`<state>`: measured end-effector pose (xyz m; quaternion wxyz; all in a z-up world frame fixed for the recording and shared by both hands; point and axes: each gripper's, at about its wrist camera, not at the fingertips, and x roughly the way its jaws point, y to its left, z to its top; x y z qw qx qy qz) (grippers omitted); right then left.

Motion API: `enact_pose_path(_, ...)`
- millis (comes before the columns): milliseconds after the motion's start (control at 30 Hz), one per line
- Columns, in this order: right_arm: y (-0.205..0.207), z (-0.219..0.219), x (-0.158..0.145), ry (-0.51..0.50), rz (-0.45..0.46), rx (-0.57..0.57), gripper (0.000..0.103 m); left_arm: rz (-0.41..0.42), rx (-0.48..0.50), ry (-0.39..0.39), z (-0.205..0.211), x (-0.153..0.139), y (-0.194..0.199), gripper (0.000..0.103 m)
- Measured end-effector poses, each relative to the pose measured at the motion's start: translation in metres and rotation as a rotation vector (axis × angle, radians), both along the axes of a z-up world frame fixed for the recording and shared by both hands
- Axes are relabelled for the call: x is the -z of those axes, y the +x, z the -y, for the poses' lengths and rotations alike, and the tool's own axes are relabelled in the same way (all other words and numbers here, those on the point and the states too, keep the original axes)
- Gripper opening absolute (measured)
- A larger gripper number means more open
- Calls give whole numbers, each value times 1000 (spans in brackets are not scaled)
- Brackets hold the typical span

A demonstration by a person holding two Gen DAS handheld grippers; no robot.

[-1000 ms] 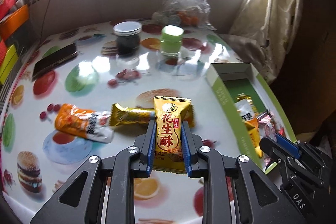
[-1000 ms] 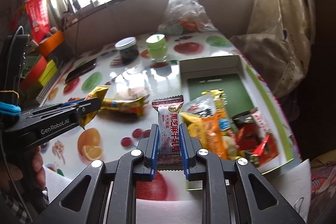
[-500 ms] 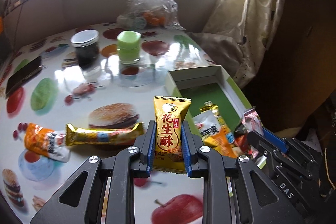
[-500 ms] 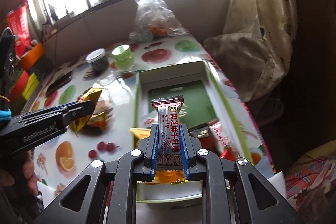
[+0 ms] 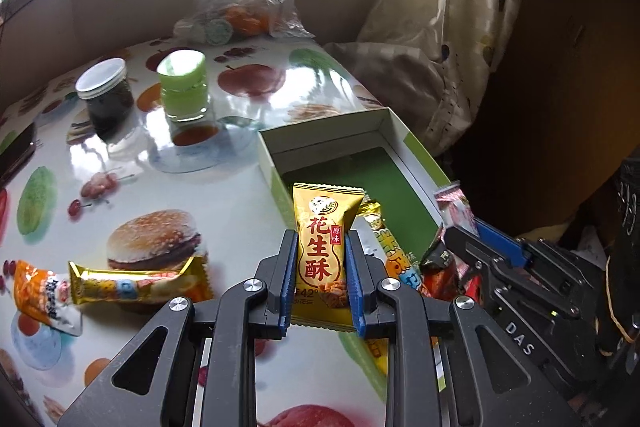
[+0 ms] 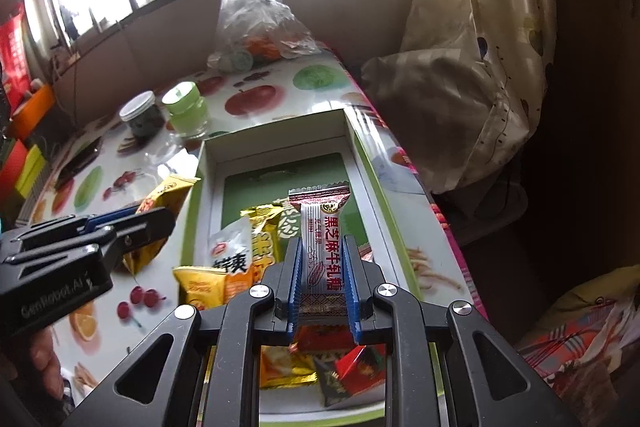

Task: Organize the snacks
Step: 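Carry the peanut candy with the left tool into the box while the right tool carries the nougat bar, then open both tools to drop the peanut candy and nougat bar in the box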

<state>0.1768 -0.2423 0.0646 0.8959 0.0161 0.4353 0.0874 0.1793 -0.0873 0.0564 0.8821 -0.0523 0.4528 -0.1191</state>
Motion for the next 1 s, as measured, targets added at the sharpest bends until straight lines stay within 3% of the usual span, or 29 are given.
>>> enact_pose_path(1000, 20, -4, 20, -28, -35, -41, 21, -50, 14, 44, 27, 16, 21, 27)
